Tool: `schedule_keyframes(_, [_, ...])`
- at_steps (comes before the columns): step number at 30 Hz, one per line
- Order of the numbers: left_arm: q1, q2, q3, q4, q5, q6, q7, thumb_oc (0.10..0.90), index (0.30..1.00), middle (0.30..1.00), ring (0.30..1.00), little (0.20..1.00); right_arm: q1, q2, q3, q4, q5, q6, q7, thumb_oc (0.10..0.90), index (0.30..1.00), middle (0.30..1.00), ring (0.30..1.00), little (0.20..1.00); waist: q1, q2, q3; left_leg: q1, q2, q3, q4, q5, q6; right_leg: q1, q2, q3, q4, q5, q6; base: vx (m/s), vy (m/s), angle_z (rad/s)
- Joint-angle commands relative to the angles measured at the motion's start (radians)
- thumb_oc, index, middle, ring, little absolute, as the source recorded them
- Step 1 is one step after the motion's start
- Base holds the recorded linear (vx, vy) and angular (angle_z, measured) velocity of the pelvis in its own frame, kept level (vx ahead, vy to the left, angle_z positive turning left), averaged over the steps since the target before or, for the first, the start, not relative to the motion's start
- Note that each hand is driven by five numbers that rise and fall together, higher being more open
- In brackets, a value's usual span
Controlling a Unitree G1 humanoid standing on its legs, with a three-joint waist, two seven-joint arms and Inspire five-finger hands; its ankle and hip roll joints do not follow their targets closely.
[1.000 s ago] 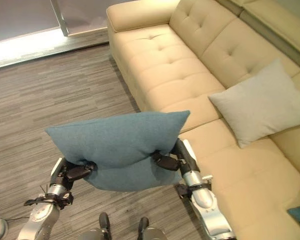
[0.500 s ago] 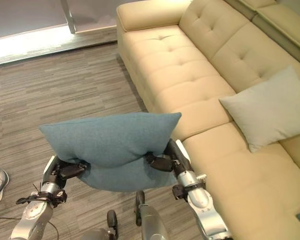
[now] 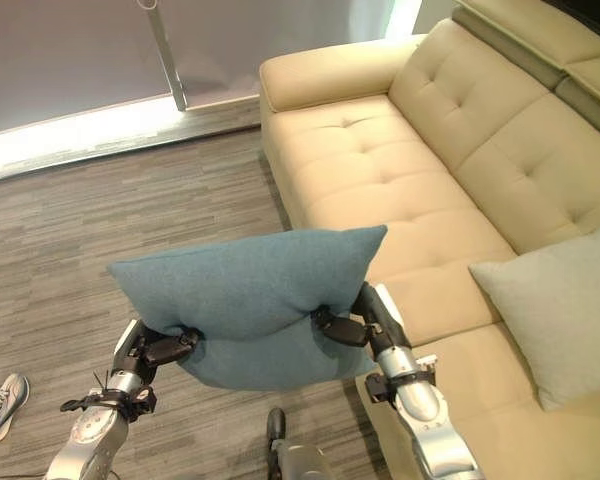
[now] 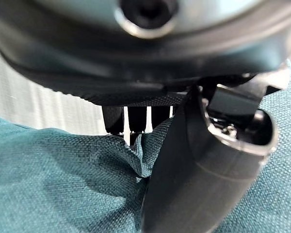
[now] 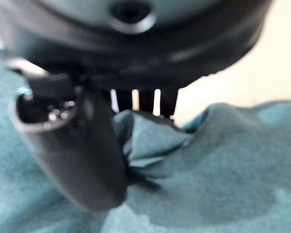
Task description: Pick up all the scattered cushions and arrange them neatly on the sofa.
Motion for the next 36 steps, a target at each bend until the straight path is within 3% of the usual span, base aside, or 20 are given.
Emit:
schedule_keyframes(1, [-0.067, 0.033, -0.033, -0.197, 0.02, -0.111, -0.082, 0.4, 0.3, 0.3, 0.3, 0.3, -0.099, 0.056, 0.022, -0.174, 0.056, -0.155, 0.009, 0.4, 0.3, 0.3, 0.3, 0.3, 0.017, -0.043, -0.059, -0.016, -0.024, 0.03, -0.237, 0.067, 0.042, 0.093, -0.045, 0.044, -0.042, -0.075, 0.13, 0.28, 0.082, -0.27])
schedule_keyframes(2, [-0.065, 0.036, -0.031, -0.202, 0.022, -0.109, -0.083, 0.4, 0.3, 0.3, 0.3, 0.3, -0.099, 0.058, 0.023, -0.17, 0.056, -0.154, 0.009, 0.4, 0.3, 0.3, 0.3, 0.3, 0.028, -0.035, -0.059, -0.026, -0.024, 0.016, -0.313, 0.113, 0.033, 0.108, -0.032, 0.054, -0.047, -0.084, 0.131, 0.28, 0.076, -0.17])
schedule_keyframes(3, [-0.065, 0.036, -0.031, -0.203, 0.022, -0.109, -0.083, 0.4, 0.3, 0.3, 0.3, 0.3, -0.099, 0.058, 0.023, -0.17, 0.056, -0.154, 0.008, 0.4, 0.3, 0.3, 0.3, 0.3, 0.028, -0.038, -0.058, -0.015, -0.028, 0.018, -0.328, 0.12, 0.033, 0.112, -0.035, 0.054, -0.048, -0.084, 0.131, 0.29, 0.101, -0.13])
schedule_keyframes(4, [-0.066, 0.039, -0.023, -0.213, 0.019, -0.111, -0.076, 0.4, 0.3, 0.3, 0.3, 0.3, -0.099, 0.06, 0.017, -0.168, 0.049, -0.154, -0.001, 0.4, 0.3, 0.3, 0.3, 0.3, 0.048, -0.035, -0.047, -0.057, -0.031, -0.01, -0.376, 0.184, 0.017, 0.151, -0.023, 0.078, -0.051, -0.104, 0.128, 0.3, 0.125, -0.16])
schedule_keyframes(11, [-0.048, 0.057, -0.022, -0.224, 0.022, -0.102, -0.084, 0.4, 0.3, 0.3, 0.3, 0.3, -0.096, 0.081, 0.033, -0.176, 0.035, -0.145, 0.017, 0.4, 0.3, 0.3, 0.3, 0.3, 0.059, -0.052, -0.074, 0.018, -0.056, -0.004, -0.406, 0.133, 0.053, 0.169, -0.047, 0.123, 0.033, -0.147, 0.152, 0.27, 0.164, -0.36])
schedule_keyframes(13, [-0.054, 0.072, -0.018, -0.226, 0.023, -0.102, -0.082, 0.4, 0.3, 0.3, 0.3, 0.3, -0.114, 0.093, 0.048, -0.177, 0.033, -0.144, 0.023, 0.4, 0.3, 0.3, 0.3, 0.3, 0.066, -0.063, -0.072, 0.037, -0.062, 0.02, -0.389, 0.1, 0.077, 0.143, -0.062, 0.132, 0.136, -0.123, 0.179, 0.19, 0.185, -0.4])
schedule_keyframes(14, [-0.056, 0.084, -0.013, -0.226, 0.028, -0.102, -0.075, 0.4, 0.3, 0.3, 0.3, 0.3, -0.125, 0.098, 0.057, -0.179, 0.026, -0.141, 0.027, 0.4, 0.3, 0.3, 0.3, 0.3, 0.063, -0.065, -0.063, 0.058, -0.063, 0.031, -0.376, 0.072, 0.101, 0.092, -0.071, 0.139, 0.255, -0.072, 0.203, 0.17, 0.172, -0.37])
schedule_keyframes(15, [-0.056, 0.084, -0.012, -0.226, 0.028, -0.102, -0.075, 0.4, 0.3, 0.3, 0.3, 0.3, -0.126, 0.098, 0.057, -0.179, 0.026, -0.141, 0.027, 0.4, 0.3, 0.3, 0.3, 0.3, 0.065, -0.065, -0.064, 0.056, -0.063, 0.033, -0.375, 0.071, 0.102, 0.088, -0.071, 0.142, 0.26, -0.073, 0.204, 0.22, 0.205, -0.44])
schedule_keyframes(16, [-0.054, 0.093, -0.007, -0.23, 0.033, -0.107, -0.067, 0.4, 0.3, 0.3, 0.3, 0.3, -0.142, 0.103, 0.066, -0.181, 0.025, -0.137, 0.034, 0.4, 0.3, 0.3, 0.3, 0.3, 0.061, -0.061, -0.053, 0.081, -0.066, 0.041, -0.365, 0.047, 0.126, 0.045, -0.08, 0.14, 0.351, -0.024, 0.222, 0.18, 0.162, -0.42])
schedule_keyframes(20, [-0.036, 0.088, 0.003, -0.227, 0.039, -0.108, -0.061, 0.4, 0.3, 0.3, 0.3, 0.3, -0.129, 0.12, 0.07, -0.178, 0.026, -0.14, 0.04, 0.4, 0.3, 0.3, 0.3, 0.3, 0.055, -0.047, -0.049, 0.14, -0.072, 0.044, -0.382, 0.017, 0.142, -0.031, -0.086, 0.107, 0.421, -0.013, 0.222, 0.22, 0.149, -0.15])
schedule_keyframes(22, [-0.039, 0.076, 0.003, -0.22, 0.032, -0.112, -0.061, 0.4, 0.3, 0.3, 0.3, 0.3, -0.13, 0.116, 0.066, -0.175, 0.041, -0.136, 0.052, 0.4, 0.3, 0.3, 0.3, 0.3, 0.027, -0.044, -0.053, 0.202, -0.104, 0.024, -0.42, -0.002, 0.138, -0.095, -0.052, 0.084, 0.288, -0.049, 0.201, 0.41, 0.155, -0.1])
schedule_keyframes(24, [-0.05, 0.071, 0.004, -0.21, 0.032, -0.112, -0.06, 0.4, 0.3, 0.3, 0.3, 0.3, -0.141, 0.111, 0.066, -0.171, 0.059, -0.137, 0.054, 0.4, 0.3, 0.3, 0.3, 0.3, 0.011, -0.05, -0.054, 0.253, -0.129, 0.021, -0.445, -0.027, 0.135, -0.134, -0.056, 0.035, 0.144, -0.03, 0.2, 0.37, 0.096, -0.09])
schedule_keyframes(28, [-0.08, 0.053, -0.003, -0.191, 0.029, -0.118, -0.062, 0.4, 0.3, 0.3, 0.3, 0.3, -0.14, 0.102, 0.063, -0.157, 0.072, -0.134, 0.065, 0.4, 0.3, 0.3, 0.3, 0.3, -0.018, -0.04, -0.06, 0.332, -0.136, 0.004, -0.48, -0.055, 0.114, -0.163, -0.049, -0.038, 0.012, 0.007, 0.222, 0.38, 0.053, 0.05])
schedule_keyframes(29, [-0.087, 0.046, -0.008, -0.193, 0.03, -0.12, -0.069, 0.4, 0.3, 0.3, 0.3, 0.3, -0.128, 0.099, 0.055, -0.166, 0.073, -0.139, 0.062, 0.4, 0.3, 0.3, 0.3, 0.3, -0.027, -0.042, -0.067, 0.344, -0.144, -0.006, -0.47, -0.055, 0.108, -0.151, -0.041, -0.014, 0.001, 0.007, 0.219, 0.35, 0.045, 0.16])
schedule_keyframes(30, [-0.078, 0.036, -0.015, -0.193, 0.03, -0.116, -0.08, 0.4, 0.3, 0.3, 0.3, 0.3, -0.113, 0.093, 0.046, -0.169, 0.068, -0.139, 0.061, 0.4, 0.3, 0.3, 0.3, 0.3, -0.029, -0.041, -0.075, 0.358, -0.146, -0.015, -0.456, -0.059, 0.1, -0.126, -0.035, 0.001, -0.005, 0.017, 0.204, 0.57, 0.04, 0.24])
schedule_keyframes(31, [-0.068, 0.026, -0.025, -0.194, 0.033, -0.12, -0.089, 0.4, 0.3, 0.3, 0.3, 0.3, -0.088, 0.079, 0.03, -0.168, 0.063, -0.146, 0.064, 0.4, 0.3, 0.3, 0.3, 0.3, -0.039, -0.029, -0.094, 0.346, -0.126, -0.023, -0.302, 0.0, 0.038, -0.076, -0.01, 0.015, 0.006, 0.02, 0.165, 0.52, -0.005, 0.55])
schedule_keyframes(33, [-0.069, 0.029, -0.033, -0.199, 0.026, -0.116, -0.09, 0.4, 0.3, 0.3, 0.3, 0.3, -0.083, 0.065, 0.023, -0.168, 0.062, -0.148, 0.054, 0.4, 0.3, 0.3, 0.3, 0.3, -0.037, -0.048, -0.091, 0.239, -0.084, -0.015, -0.027, 0.101, -0.031, -0.02, -0.008, 0.015, -0.006, 0.016, 0.126, 0.37, -0.1, 0.57])
schedule_keyframes(34, [-0.07, 0.029, -0.034, -0.199, 0.02, -0.114, -0.091, 0.4, 0.3, 0.3, 0.3, 0.3, -0.083, 0.061, 0.015, -0.17, 0.066, -0.149, 0.047, 0.4, 0.3, 0.3, 0.3, 0.3, -0.034, -0.071, -0.089, 0.184, -0.073, -0.005, 0.072, 0.137, -0.026, 0.005, -0.017, 0.018, -0.017, 0.005, 0.108, 0.23, -0.129, 0.72])
schedule_keyframes(35, [-0.07, 0.028, -0.035, -0.196, 0.013, -0.109, -0.09, 0.4, 0.3, 0.3, 0.3, 0.3, -0.084, 0.059, 0.01, -0.17, 0.07, -0.151, 0.038, 0.4, 0.3, 0.3, 0.3, 0.3, -0.026, -0.082, -0.081, 0.125, -0.046, 0.008, 0.158, 0.122, -0.012, 0.029, -0.013, 0.016, -0.025, -0.012, 0.089, 0.15, -0.079, 0.6])
schedule_keyframes(36, [-0.071, 0.028, -0.035, -0.196, 0.013, -0.109, -0.09, 0.4, 0.3, 0.3, 0.3, 0.3, -0.084, 0.059, 0.01, -0.17, 0.07, -0.151, 0.038, 0.4, 0.3, 0.3, 0.3, 0.3, -0.026, -0.08, -0.082, 0.123, -0.044, 0.007, 0.162, 0.12, -0.012, 0.028, -0.012, 0.016, -0.025, -0.012, 0.088, 0.23, -0.03, 0.18])
